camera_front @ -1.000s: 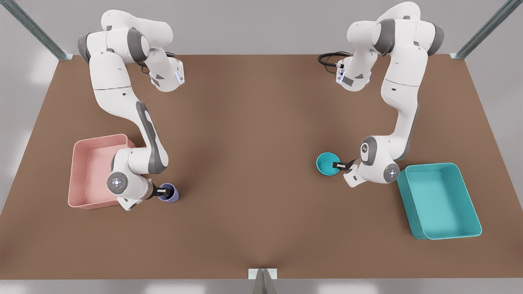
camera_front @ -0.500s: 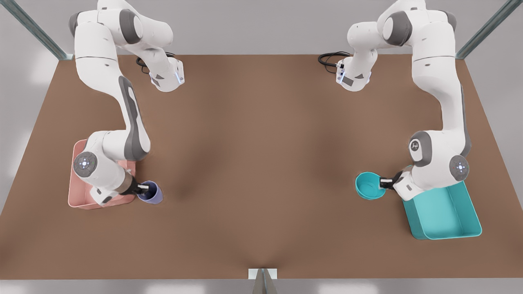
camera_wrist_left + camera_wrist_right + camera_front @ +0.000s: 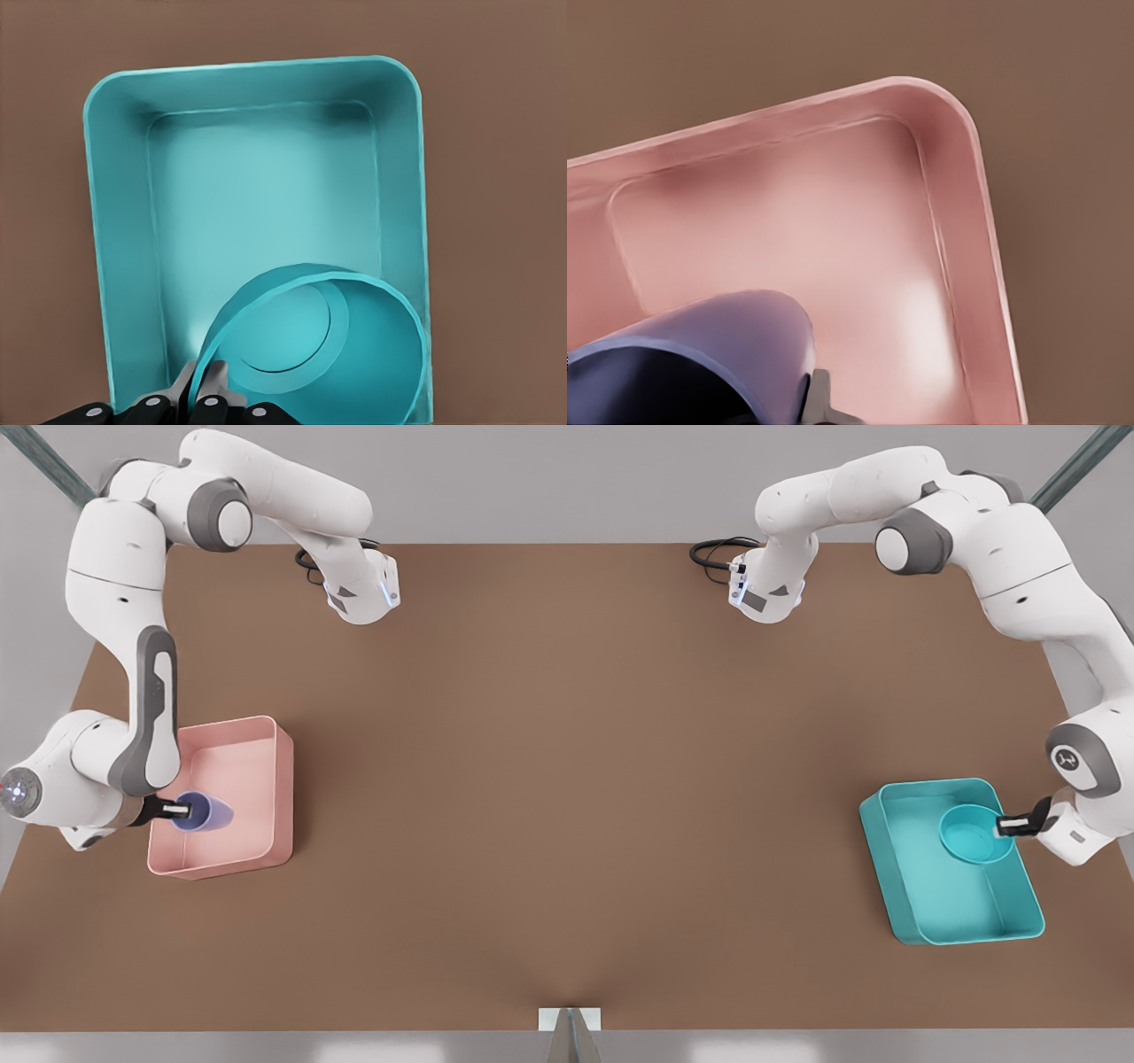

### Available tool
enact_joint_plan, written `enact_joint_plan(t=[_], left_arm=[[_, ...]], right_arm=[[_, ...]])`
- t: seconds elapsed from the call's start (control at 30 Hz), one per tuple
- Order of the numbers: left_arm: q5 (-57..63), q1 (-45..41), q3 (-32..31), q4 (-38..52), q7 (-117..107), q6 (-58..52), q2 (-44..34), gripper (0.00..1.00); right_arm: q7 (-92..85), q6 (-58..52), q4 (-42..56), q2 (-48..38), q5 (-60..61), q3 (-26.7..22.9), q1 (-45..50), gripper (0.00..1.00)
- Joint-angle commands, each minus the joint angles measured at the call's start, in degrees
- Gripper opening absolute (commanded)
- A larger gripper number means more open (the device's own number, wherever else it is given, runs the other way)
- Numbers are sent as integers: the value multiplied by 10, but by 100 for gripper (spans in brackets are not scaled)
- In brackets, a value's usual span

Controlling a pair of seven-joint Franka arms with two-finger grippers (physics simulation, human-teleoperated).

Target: Put the bowls and cups in different boxes

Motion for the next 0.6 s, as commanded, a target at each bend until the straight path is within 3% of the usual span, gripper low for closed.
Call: enact_joint_plan(t=[0.0,0.27,0.3,0.33,0.37,0.47,0.5,0.57], left_arm=[[-1,0,2,0,121,29,7,21],[12,2,1,-6,122,149,103,21],[13,2,1,-6,122,155,107,21],[19,2,1,-5,122,155,108,26],[20,2,0,-6,121,155,107,100],[23,-3,-3,-6,103,115,67,100],[23,-9,-3,-6,100,65,30,100],[22,-91,-3,-9,-67,-142,-114,100]], right_arm=[[-154,76,0,15,-2,1,-1,21],[-166,114,-5,44,9,1,-4,21],[-166,114,-5,47,10,2,-4,92],[-166,113,-5,46,10,2,-4,100],[-173,113,-4,46,10,3,-4,100],[-204,93,-3,35,32,5,-5,100],[-207,85,-2,27,35,6,-3,100],[-217,29,1,-3,36,6,-4,100]])
